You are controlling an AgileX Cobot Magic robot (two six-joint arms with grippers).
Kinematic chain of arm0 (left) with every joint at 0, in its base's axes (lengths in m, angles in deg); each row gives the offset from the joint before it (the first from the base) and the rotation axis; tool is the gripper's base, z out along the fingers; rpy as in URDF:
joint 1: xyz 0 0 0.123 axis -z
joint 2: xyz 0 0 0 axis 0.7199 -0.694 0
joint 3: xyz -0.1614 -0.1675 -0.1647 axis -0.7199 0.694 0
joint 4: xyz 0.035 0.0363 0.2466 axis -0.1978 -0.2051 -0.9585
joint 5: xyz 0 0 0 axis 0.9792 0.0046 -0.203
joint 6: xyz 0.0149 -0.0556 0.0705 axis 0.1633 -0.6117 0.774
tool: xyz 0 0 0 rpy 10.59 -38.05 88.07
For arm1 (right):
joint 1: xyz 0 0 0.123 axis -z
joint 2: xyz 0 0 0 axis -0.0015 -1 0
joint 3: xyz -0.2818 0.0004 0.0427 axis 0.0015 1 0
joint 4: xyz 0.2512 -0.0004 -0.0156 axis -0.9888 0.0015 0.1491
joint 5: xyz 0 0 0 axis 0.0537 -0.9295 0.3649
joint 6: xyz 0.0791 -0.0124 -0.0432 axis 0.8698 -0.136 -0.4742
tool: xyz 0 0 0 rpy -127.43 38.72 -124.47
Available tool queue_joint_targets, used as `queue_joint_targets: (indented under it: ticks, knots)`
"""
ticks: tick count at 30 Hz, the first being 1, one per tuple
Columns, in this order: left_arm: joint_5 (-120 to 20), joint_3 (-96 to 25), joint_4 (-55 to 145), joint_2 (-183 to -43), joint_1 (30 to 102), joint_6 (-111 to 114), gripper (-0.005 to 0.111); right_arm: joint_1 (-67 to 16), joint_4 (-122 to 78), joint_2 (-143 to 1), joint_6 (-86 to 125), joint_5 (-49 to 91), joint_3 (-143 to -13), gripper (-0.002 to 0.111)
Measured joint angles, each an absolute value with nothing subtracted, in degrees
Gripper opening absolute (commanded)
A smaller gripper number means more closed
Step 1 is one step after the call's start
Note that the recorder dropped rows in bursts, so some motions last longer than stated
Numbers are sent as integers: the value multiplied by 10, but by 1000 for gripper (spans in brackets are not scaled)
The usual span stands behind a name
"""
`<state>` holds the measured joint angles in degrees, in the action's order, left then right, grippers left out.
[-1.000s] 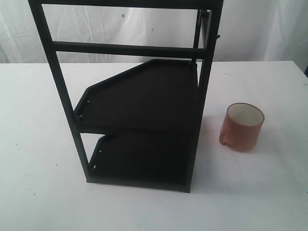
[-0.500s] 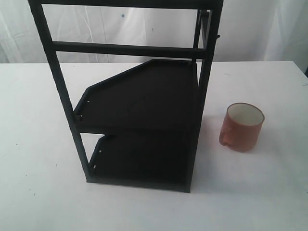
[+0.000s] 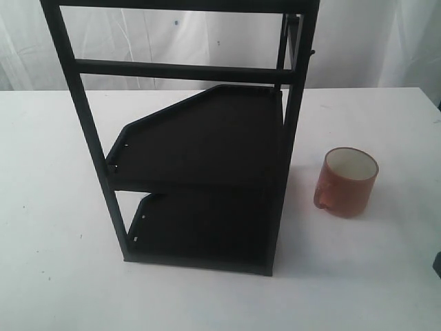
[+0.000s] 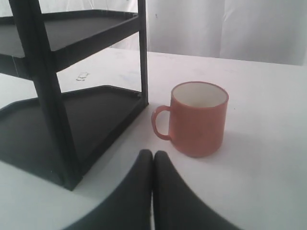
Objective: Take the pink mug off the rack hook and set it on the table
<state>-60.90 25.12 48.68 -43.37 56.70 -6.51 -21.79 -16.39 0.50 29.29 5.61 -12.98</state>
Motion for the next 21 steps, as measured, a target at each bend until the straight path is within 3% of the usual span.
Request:
queue_joint_targets:
  ticks: [17,21]
  knots:
    - [-609,251,487,-434,567,-65,0,-218,-165,5,270,47,-130,0]
    - [-609,251,487,-434,567,-65,0,-181,-184,5,215,40,-130,0]
